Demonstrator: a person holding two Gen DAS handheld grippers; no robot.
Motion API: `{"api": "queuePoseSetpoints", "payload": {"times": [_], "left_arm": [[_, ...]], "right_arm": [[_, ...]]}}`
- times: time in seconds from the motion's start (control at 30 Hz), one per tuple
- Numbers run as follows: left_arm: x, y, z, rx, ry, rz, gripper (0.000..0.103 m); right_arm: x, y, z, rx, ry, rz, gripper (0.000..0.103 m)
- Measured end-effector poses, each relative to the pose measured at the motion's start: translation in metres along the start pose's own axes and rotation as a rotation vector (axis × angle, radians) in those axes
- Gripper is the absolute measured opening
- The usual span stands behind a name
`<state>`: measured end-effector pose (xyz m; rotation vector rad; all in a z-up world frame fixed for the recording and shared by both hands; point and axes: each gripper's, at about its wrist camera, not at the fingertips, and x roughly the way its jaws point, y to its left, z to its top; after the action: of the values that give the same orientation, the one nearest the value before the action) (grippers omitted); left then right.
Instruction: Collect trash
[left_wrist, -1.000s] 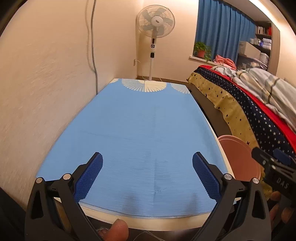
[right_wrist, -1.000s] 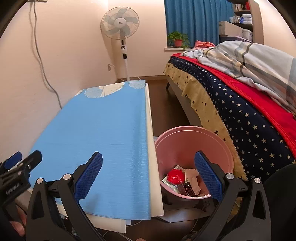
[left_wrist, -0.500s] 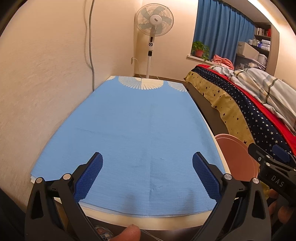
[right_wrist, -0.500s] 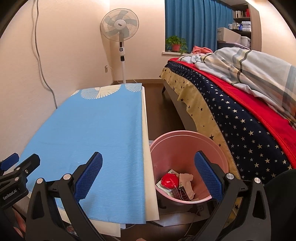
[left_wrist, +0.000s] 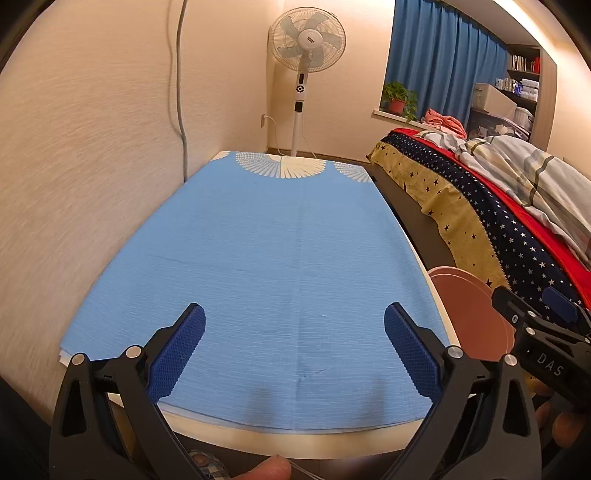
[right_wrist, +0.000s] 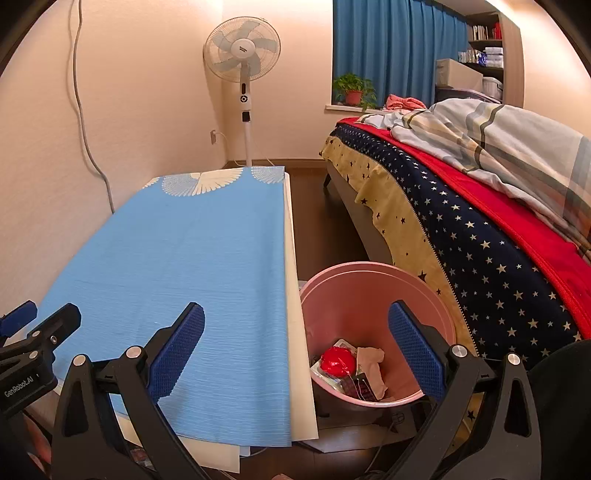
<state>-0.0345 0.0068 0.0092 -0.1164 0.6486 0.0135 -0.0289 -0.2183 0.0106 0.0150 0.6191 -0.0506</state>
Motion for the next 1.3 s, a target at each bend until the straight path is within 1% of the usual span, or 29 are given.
{"api": "queuePoseSetpoints", "payload": {"times": [1.0, 1.3], "left_arm": [[0.0, -0.0018, -0.0009, 0.0, 0.001, -0.003, 0.094], [-0.0005, -0.0082, -0.0022, 0.005, 0.001, -0.006, 0.094]], "right_arm": [[-0.0024, -0.0007, -0.0005, -0.006, -0.009, -0.01, 0.098], [-0.0022, -0.0029, -0.0002, -0.004, -0.008, -0.012, 0.098]]}}
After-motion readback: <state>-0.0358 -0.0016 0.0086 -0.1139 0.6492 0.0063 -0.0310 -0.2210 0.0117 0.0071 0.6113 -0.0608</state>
